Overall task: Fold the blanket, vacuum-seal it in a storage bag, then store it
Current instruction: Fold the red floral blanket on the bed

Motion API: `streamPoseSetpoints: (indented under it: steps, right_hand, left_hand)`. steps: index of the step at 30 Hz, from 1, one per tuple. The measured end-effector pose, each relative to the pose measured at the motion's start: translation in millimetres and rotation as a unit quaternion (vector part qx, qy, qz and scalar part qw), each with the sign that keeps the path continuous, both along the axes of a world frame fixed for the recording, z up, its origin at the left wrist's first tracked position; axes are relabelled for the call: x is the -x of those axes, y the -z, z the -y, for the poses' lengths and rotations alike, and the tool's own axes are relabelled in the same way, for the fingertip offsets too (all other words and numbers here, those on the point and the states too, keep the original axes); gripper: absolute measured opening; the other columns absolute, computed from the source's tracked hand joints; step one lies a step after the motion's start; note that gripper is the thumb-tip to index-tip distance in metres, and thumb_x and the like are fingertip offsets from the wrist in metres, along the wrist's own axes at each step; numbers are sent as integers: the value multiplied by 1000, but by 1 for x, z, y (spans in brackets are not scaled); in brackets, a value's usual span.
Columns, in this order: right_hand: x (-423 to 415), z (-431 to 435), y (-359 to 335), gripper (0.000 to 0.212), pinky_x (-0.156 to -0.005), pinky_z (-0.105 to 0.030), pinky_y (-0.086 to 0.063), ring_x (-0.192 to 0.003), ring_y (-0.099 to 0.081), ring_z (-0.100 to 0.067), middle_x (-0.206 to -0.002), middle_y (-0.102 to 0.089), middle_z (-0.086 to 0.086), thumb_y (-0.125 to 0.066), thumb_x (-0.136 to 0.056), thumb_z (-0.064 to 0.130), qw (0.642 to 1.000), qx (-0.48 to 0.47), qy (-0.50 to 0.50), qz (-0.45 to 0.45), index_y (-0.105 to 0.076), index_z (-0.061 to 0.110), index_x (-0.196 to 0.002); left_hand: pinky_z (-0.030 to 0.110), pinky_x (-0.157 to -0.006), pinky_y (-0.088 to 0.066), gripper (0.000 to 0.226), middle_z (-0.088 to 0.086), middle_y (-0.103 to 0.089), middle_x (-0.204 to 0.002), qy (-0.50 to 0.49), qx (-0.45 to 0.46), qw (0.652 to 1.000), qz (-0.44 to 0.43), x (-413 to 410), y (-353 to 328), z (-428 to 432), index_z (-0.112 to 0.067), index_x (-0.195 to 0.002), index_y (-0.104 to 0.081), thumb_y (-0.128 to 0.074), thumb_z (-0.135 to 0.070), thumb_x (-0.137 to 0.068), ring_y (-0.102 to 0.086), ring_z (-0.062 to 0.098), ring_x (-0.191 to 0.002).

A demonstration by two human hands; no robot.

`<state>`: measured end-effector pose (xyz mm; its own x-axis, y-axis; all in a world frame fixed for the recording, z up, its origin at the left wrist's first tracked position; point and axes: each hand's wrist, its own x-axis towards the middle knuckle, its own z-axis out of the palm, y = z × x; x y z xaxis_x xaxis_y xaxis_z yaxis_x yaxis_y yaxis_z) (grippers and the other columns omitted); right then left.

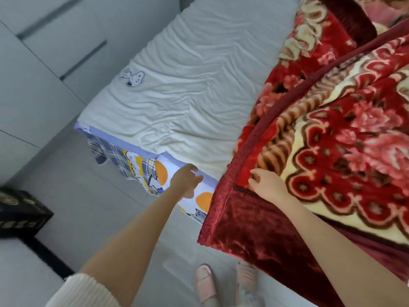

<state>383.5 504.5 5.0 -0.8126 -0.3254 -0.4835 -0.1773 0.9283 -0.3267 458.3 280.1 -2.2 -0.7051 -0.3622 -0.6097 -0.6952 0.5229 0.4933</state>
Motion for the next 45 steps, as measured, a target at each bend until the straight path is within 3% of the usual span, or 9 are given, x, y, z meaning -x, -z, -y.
streamPoseSetpoints:
  steps: [3,12,19,26,29,32,39,42,45]
  right_hand:
    - [15,39,-27,34,-96,-32,-40,-120,-52,-22,-128,-59,-3,-48,-95,29,999,40,1,-9,-56,19,-127]
    - [90,125,-92,25,-84,-29,-40,-107,-56,-23,-113,-65,-5,-49,-93,24,994,107,4,-13,-66,11,-105]
    - [167,188,-111,24,-75,-29,-44,-95,-61,-26,-102,-68,-9,-53,-91,21,990,140,6,-2,-69,3,-96]
    - [228,234,-113,25,-70,-34,-46,-86,-62,-32,-88,-68,-19,-54,-88,16,983,173,62,18,-68,-5,-89]
    - [252,251,-107,25,-63,-33,-41,-82,-62,-34,-83,-66,-19,-56,-87,17,979,177,102,14,-65,-5,-83]
    - [270,271,-100,22,-57,-29,-37,-69,-56,-25,-68,-58,-5,-57,-88,19,972,174,157,15,-59,7,-69]
    - [291,332,-86,22,-67,-33,-40,-74,-53,-26,-77,-56,-12,-58,-87,19,941,149,303,13,-55,6,-69]
    - [298,354,-83,16,-76,-30,-38,-89,-55,-26,-93,-60,-9,-57,-88,21,927,151,342,11,-63,7,-82]
    - [303,371,-83,21,-72,-26,-37,-78,-49,-19,-85,-55,0,-58,-86,24,904,177,389,20,-52,23,-66]
  left_hand:
    - [23,-72,-38,32,4,-61,-120,-11,8,1000,-27,12,-37,29,-13,-122,-54,-54,-20,-90,-59,24,-98]
    - [27,-86,-43,23,7,-65,-114,-2,61,994,-87,94,-130,111,-12,-108,-64,-61,-18,-86,-59,23,-106]
    - [27,-81,-44,18,5,-66,-110,11,90,991,-98,167,-174,191,-12,-105,-65,-61,-17,-87,-60,22,-103]
    - [24,-73,-42,4,-1,-60,-98,30,95,991,-89,241,-180,266,-18,-89,-62,-63,-16,-87,-58,18,-93]
    - [15,-59,-39,11,-2,-60,-93,56,102,990,-86,278,-174,296,-13,-98,-64,-62,-14,-88,-55,16,-84]
    - [17,-62,-38,19,-1,-61,-99,113,124,984,-67,318,-163,328,-10,-106,-65,-61,-16,-88,-53,13,-84]
    - [24,-81,-44,20,2,-65,-109,179,86,976,-92,388,-135,388,-11,-107,-66,-60,-15,-88,-58,18,-98]
    - [21,-81,-41,15,4,-67,-106,201,61,972,-106,406,-133,401,-12,-100,-68,-61,-12,-87,-59,18,-97]
    - [19,-72,-39,11,3,-68,-99,204,41,971,-115,420,-136,409,-15,-93,-68,-61,-12,-86,-57,14,-85]
